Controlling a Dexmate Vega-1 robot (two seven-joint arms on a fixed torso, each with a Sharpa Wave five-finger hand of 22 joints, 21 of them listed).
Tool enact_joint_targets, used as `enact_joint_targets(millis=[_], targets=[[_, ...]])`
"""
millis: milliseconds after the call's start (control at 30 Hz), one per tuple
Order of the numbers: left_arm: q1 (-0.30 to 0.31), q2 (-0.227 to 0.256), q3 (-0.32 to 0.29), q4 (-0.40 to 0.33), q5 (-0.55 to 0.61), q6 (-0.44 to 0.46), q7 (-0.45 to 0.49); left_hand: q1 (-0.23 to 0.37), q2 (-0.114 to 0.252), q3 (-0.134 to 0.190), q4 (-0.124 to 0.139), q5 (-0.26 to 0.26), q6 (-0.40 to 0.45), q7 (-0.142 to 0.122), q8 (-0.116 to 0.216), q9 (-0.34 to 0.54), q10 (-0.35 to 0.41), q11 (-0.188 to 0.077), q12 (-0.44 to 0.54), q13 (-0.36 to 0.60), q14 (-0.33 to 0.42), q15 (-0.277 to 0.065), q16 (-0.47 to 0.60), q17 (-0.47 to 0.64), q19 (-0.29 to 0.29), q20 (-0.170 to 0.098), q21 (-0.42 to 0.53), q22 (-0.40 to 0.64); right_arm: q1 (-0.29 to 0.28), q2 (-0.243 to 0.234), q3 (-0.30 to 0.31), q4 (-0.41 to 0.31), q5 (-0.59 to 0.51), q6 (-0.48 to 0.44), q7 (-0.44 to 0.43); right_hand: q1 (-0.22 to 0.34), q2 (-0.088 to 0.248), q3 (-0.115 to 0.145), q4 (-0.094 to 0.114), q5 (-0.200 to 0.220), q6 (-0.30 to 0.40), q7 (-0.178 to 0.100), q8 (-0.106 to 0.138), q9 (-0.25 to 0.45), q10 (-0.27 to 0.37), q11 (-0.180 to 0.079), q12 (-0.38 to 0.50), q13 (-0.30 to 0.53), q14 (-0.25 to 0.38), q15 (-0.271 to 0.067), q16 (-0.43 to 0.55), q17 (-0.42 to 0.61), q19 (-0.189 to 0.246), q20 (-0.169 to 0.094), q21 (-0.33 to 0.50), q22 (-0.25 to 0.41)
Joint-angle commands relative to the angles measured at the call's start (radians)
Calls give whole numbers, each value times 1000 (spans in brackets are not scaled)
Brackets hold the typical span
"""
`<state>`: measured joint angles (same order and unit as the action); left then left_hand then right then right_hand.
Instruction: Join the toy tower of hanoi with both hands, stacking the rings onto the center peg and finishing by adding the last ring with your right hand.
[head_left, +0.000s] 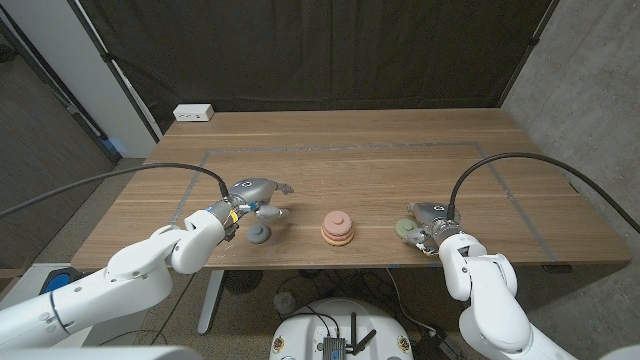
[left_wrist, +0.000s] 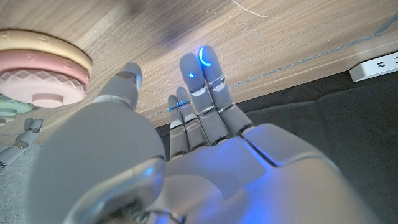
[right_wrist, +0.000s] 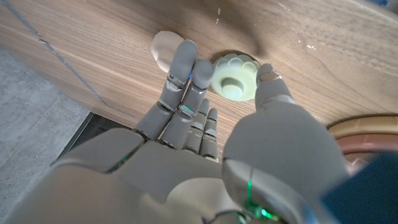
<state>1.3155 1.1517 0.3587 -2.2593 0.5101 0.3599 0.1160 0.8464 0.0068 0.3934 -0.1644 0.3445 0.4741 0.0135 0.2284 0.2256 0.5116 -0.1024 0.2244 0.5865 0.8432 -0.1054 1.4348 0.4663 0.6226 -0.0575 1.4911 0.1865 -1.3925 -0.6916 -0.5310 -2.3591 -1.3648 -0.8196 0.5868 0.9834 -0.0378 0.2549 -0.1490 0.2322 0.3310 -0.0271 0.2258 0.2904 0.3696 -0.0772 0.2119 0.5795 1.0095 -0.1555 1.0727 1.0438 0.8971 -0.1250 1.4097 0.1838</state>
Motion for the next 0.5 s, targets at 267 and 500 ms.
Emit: enact_joint_targets(millis=[267, 500], targets=[[8, 5, -8, 8, -18, -8, 18, 4, 15, 12, 2, 6, 12, 1, -2, 3, 13, 0, -4, 3, 9, -113, -2, 6, 6, -116, 3, 0, 28, 12, -21, 29, -11, -3, 31, 9, 6, -3, 0, 5, 18, -2, 9, 1, 19, -4, 9, 6, 9, -63, 11, 2, -2, -89, 9, 3], [6, 7, -7, 14, -24, -18, 19, 4, 16, 15, 1, 7, 18, 2, -2, 4, 16, -2, -4, 5, 10, -113, -3, 6, 7, -117, 3, 0, 38, 19, -30, 41, -26, -8, 52, 7, 9, -5, 2, 7, 27, -4, 11, 0, 21, -4, 9, 8, 8, -63, 12, -1, -3, -89, 9, 2]])
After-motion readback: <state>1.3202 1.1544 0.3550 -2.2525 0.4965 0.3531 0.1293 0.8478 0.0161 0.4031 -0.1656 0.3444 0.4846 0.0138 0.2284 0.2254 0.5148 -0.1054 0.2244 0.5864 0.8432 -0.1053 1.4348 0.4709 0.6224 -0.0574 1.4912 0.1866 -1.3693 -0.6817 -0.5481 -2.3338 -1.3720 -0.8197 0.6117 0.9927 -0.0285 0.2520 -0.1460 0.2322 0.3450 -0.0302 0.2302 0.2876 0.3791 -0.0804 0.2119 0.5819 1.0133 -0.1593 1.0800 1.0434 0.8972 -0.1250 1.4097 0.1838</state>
